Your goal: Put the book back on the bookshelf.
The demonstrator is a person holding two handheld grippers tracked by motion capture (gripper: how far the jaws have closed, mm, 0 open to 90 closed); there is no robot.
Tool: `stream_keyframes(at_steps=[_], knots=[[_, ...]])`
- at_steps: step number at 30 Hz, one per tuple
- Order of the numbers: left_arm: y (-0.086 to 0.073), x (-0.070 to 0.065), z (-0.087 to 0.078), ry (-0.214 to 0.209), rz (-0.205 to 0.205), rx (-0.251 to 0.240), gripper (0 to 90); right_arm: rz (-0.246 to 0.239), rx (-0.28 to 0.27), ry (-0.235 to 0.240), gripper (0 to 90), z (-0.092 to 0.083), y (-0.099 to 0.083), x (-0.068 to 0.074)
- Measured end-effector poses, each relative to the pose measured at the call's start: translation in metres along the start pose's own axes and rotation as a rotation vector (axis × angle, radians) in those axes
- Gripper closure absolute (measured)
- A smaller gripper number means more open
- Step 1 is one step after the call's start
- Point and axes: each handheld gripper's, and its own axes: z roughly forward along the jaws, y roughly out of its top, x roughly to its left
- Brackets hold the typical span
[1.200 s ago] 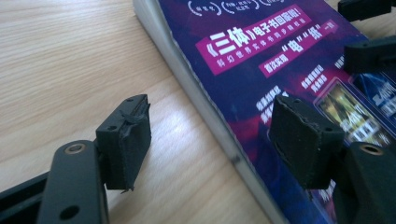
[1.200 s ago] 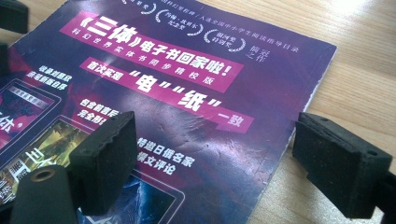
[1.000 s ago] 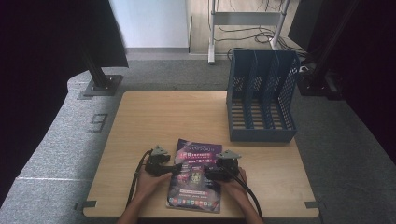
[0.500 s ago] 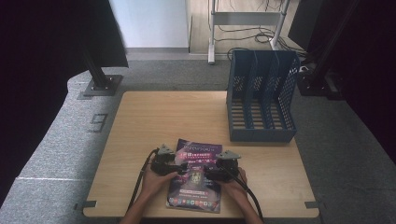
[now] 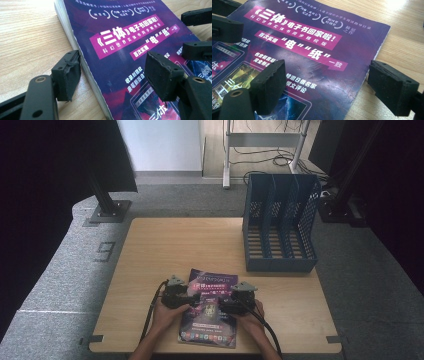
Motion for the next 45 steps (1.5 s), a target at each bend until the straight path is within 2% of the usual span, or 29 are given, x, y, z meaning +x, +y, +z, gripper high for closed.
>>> stream_keyframes(at_steps=[4,8,12,15,16,17,19,23,29,30,33,43,45], knots=[[0.001,0.002,-0.004,-0.029,-0.018,-0.016,30.7,0.0,0.0,0.0,15.0,0.0,0.0,0.0],[0.007,0.001,-0.014,-0.101,-0.039,-0.056,30.8,-0.001,-0.001,0.0,15.0,0.0,0.0,0.0],[0.01,-0.004,-0.017,-0.126,-0.02,-0.065,30.2,0.0,0.0,0.0,15.0,0.0,0.0,0.0],[0.009,-0.005,-0.014,-0.207,-0.037,-0.059,31.7,0.001,0.001,0.0,15.0,0.0,0.0,0.0],[0.009,-0.005,-0.014,-0.207,-0.037,-0.059,32.2,0.0,0.0,0.0,15.1,0.0,0.0,0.0],[0.008,-0.01,-0.01,-0.213,-0.012,-0.045,32.3,0.0,0.0,0.0,15.0,0.0,0.0,0.0],[0.008,-0.013,-0.007,-0.181,0.02,-0.031,32.1,0.0,0.0,0.0,15.1,0.0,0.0,0.0],[0.011,-0.012,-0.006,-0.173,0.024,-0.034,33.5,0.0,0.0,0.0,15.1,0.0,0.0,0.0],[0.022,-0.016,0.004,-0.101,0.075,-0.006,35.8,-0.001,0.0,0.001,15.1,0.0,0.0,0.0],[0.022,-0.016,0.004,-0.101,0.075,-0.006,36.8,-0.001,0.0,0.001,15.1,0.0,0.0,0.0],[0.026,-0.022,0.011,-0.043,0.126,0.015,38.7,-0.001,0.0,0.003,15.2,0.0,0.0,0.0],[0.029,-0.02,0.014,-0.04,0.147,0.022,50.6,-0.001,0.0,0.003,15.2,0.0,0.0,0.0],[0.028,-0.019,0.014,-0.028,0.152,0.024,54.1,-0.001,0.0,0.003,15.2,0.0,0.0,0.0]])
